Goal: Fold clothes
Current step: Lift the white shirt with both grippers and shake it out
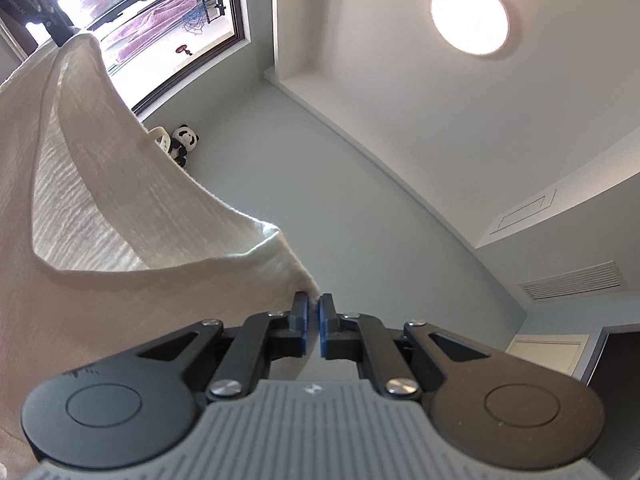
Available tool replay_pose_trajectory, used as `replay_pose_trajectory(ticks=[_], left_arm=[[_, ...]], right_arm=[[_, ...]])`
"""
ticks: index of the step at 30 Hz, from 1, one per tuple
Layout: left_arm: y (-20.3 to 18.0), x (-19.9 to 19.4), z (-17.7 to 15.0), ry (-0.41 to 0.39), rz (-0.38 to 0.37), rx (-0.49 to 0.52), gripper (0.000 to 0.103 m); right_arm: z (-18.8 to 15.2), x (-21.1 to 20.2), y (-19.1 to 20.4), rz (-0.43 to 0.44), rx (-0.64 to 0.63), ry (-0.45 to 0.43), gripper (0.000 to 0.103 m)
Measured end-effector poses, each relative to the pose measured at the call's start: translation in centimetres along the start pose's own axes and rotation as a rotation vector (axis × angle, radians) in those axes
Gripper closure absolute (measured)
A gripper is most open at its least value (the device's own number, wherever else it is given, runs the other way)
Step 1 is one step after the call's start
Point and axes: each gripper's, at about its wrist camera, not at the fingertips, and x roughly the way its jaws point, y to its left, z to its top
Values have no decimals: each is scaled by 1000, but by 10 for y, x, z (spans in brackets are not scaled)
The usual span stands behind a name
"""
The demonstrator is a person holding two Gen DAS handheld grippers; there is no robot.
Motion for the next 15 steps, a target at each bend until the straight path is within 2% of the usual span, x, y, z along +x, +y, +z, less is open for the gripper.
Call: replay_pose_trajectory(ticks=[8, 15], left_arm=[[-5, -22, 10, -27, 4, 1, 98], [-20, 0, -5, 43, -27, 13, 98]], right_arm=[[24, -39, -20, -45, -27, -50, 97], [13, -45, -7, -6, -22, 1, 96]])
